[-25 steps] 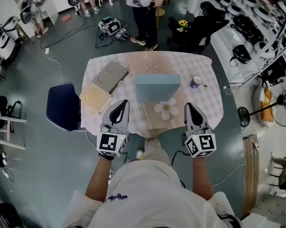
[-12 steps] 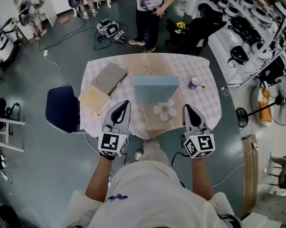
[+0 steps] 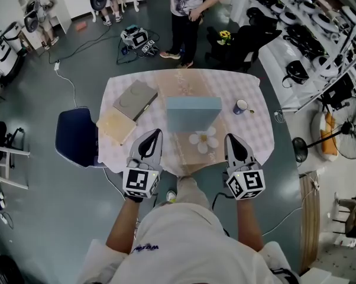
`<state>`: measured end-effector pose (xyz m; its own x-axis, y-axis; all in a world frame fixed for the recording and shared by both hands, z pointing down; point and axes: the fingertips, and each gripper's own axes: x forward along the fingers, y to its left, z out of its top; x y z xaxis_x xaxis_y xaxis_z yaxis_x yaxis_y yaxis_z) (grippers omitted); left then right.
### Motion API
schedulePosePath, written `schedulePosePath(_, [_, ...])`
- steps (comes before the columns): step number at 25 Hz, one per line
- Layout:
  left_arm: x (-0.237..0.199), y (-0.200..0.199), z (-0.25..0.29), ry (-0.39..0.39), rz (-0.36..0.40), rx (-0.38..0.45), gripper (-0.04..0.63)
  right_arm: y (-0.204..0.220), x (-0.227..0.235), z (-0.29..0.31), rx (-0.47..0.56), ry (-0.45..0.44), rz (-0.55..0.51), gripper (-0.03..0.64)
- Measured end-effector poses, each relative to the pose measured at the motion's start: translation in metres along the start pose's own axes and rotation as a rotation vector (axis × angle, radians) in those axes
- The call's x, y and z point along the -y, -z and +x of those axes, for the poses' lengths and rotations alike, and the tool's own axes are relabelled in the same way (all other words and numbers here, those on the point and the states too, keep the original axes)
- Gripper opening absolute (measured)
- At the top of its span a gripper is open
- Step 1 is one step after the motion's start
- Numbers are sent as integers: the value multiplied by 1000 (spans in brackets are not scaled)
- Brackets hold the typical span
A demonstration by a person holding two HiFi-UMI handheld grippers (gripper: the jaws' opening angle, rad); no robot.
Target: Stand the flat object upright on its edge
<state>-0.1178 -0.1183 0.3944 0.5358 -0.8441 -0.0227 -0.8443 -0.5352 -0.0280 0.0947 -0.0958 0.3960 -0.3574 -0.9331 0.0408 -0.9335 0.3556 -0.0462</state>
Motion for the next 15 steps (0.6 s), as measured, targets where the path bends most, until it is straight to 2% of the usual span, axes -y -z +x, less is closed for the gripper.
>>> schedulePosePath(15, [9, 3, -1, 11, 13, -27, 2, 12, 5, -6, -11, -6, 38, 3])
